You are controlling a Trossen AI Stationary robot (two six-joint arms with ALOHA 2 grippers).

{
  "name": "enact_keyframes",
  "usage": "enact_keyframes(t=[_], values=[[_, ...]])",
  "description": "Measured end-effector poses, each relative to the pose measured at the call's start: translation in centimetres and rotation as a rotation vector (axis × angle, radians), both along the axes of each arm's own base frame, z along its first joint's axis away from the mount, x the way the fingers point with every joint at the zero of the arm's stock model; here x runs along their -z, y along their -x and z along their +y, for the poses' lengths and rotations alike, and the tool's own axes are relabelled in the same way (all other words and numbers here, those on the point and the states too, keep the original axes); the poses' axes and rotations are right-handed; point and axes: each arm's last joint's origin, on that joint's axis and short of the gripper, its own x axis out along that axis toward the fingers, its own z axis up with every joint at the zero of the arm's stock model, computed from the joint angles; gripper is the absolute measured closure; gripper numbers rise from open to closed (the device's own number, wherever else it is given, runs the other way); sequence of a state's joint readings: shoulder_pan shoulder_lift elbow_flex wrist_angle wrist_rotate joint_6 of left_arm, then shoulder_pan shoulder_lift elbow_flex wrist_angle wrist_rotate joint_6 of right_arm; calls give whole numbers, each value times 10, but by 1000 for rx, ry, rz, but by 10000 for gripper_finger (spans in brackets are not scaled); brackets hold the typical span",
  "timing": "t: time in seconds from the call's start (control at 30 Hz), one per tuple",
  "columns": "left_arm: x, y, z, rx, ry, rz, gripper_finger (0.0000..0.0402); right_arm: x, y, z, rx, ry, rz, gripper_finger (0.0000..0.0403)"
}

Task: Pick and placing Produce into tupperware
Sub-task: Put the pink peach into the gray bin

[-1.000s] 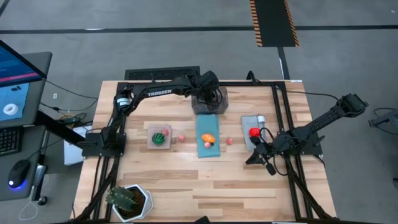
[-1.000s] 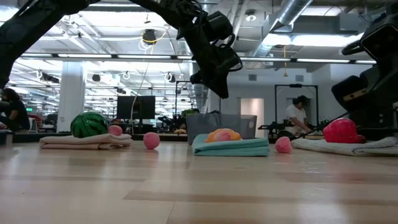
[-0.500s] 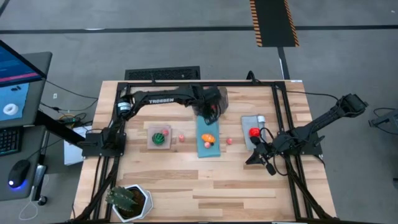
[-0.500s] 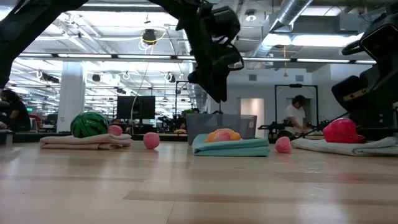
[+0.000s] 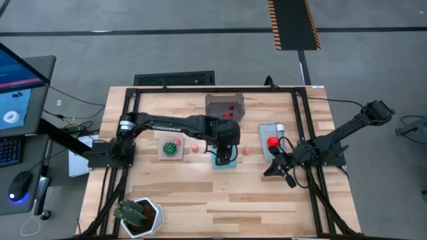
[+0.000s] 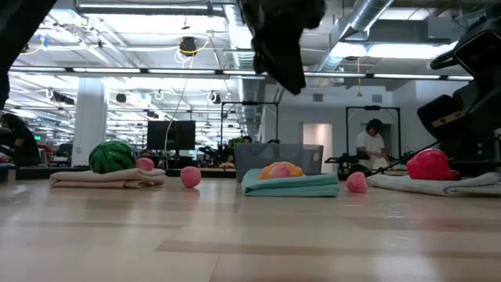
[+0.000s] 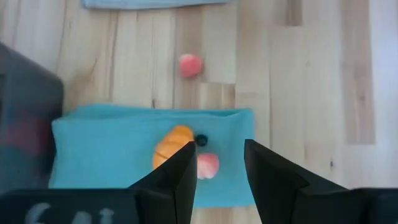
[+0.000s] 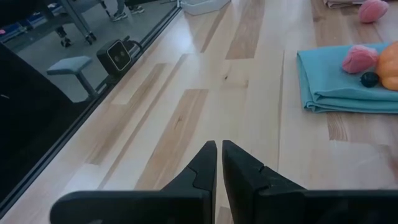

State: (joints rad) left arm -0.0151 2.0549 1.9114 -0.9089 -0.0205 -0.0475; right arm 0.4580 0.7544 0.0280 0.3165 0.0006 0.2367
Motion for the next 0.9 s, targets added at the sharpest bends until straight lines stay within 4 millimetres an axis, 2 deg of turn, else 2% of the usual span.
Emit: enact_keyframes(t=[0.17,0.4,0.5,0.7,0.8,0.9], values=[[-25,13,-4,124,103,-63,276,0,0,0,1,0,1,353],[-33,41,10,141,121,-204,276,0,0,0,0,0,1,353],[-29,60,17,121,134,-274,276,0,0,0,0,1,1,353],[-8,105,31,-21,156,-275,276,0,0,0,0,1,1,353],[4,120,34,-83,173,-245,276,0,0,0,0,-2,-3,353],[14,127,33,-119,187,-209,276,0,0,0,1,0,1,353]])
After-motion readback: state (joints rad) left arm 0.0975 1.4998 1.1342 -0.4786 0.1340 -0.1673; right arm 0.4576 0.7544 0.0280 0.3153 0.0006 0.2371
